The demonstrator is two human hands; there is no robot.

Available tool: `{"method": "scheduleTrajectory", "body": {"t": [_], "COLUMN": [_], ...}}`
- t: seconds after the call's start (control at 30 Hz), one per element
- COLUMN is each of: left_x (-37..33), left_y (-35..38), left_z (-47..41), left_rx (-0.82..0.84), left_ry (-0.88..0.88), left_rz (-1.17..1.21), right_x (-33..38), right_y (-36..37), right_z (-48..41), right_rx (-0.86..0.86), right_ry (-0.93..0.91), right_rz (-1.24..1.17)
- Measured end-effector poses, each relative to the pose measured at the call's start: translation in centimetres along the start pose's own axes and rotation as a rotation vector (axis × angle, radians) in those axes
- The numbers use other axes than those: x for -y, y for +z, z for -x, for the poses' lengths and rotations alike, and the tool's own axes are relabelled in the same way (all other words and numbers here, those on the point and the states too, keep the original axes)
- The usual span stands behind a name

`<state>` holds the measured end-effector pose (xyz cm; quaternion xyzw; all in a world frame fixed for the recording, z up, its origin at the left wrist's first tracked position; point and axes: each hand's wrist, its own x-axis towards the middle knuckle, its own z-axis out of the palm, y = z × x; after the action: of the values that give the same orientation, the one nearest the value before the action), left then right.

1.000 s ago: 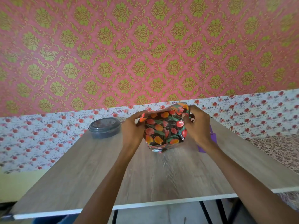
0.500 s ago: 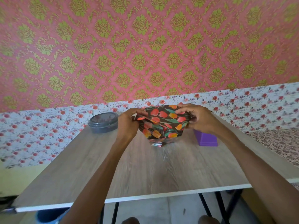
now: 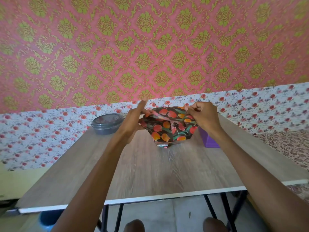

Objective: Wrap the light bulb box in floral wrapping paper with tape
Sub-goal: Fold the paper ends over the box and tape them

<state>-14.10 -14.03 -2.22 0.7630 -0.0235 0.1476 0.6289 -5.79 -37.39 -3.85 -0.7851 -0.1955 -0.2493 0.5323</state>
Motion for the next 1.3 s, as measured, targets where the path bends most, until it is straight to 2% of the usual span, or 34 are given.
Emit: {"method": "scheduleTrajectory", "body": {"t": [0.07, 0.17, 0.37, 0.77, 1.03, 1.23, 1.3], "left_x": [-0.4, -0.3, -0.2, -0.4, -0.2, 0.3, 0.5], "left_y": [0.4, 1.1, 1.0, 1.6, 1.3, 1.0, 0.8], "left_z": [-0.3, -0.9, -2.1, -2.4, -2.5, -3.3, -3.6], "left_rx": [-0.112, -0.221, -0.293, -0.251, -0.263, -0.274, -0.261], "left_ry": [-0.069, -0.120, -0.116, -0.184, -0.178, -0.141, -0.153], "left_rz": [0.040, -0.069, -0.199, -0.155, -0.171, -0.160, -0.136], "right_x": [0.0, 0.1, 0.6, 0.3, 0.1, -0.6, -0.9], "right_y": [0.4, 0.3, -0.3, -0.9, -0.3, -1.1, -1.6], "right_z": [0.5, 1.0, 0.8, -0.5, -0.9, -0.7, -0.8], "right_rx": [-0.037, -0.040, 0.051, 0.005, -0.036, 0.163, 0.238], "right_ry": [0.012, 0.071, 0.057, 0.240, 0.193, 0.191, 0.249], "right_rz": [-0.017, -0.006, -0.003, -0.104, -0.005, -0.120, -0.257]}}
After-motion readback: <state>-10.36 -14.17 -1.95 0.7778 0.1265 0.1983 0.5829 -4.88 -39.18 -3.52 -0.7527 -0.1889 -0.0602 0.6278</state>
